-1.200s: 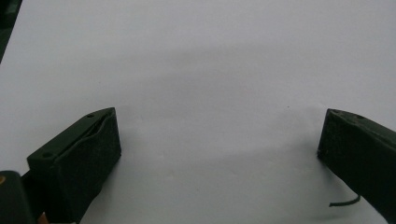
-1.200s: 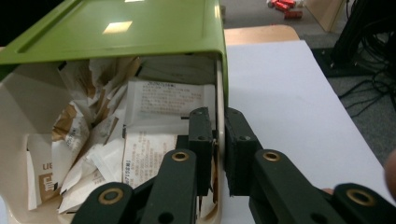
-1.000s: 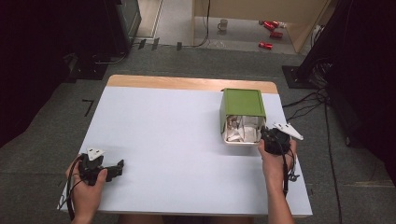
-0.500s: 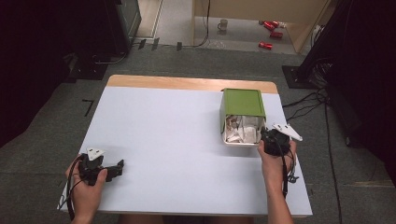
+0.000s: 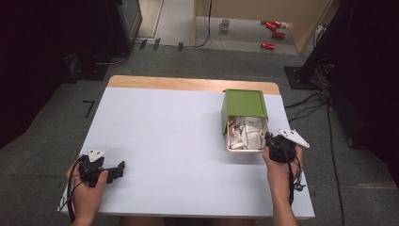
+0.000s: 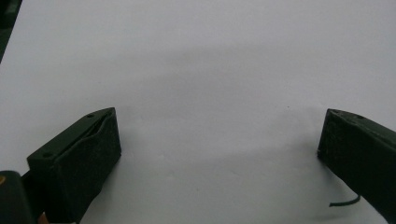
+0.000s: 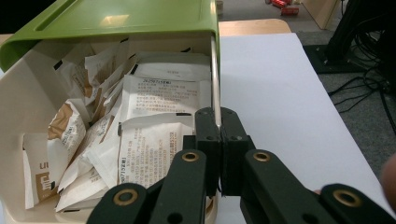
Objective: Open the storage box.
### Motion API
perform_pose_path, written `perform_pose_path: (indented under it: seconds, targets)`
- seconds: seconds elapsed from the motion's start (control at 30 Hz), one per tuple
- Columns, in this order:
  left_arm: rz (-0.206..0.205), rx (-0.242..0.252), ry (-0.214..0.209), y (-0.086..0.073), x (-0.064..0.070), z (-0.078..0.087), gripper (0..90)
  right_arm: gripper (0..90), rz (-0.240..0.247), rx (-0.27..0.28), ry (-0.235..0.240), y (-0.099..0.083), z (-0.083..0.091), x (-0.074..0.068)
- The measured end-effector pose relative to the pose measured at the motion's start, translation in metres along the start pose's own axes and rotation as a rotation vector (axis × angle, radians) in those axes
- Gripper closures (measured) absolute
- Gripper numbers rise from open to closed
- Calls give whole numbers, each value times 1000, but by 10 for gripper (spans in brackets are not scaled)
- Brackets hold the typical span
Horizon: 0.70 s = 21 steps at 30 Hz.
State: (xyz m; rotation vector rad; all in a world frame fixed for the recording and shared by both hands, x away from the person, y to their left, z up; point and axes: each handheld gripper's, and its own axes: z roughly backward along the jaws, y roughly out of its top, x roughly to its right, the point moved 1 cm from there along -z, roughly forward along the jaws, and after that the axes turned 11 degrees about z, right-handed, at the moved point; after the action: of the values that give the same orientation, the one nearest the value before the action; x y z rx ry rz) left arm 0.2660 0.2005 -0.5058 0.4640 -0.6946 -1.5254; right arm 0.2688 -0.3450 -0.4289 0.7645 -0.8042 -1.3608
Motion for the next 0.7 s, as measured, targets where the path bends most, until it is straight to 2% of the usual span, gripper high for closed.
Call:
perform_pose_path:
  seconds: [0.7]
  targets:
    - [1, 1, 0, 0, 0, 0, 0, 900, -4, -2, 9, -17, 23, -2]
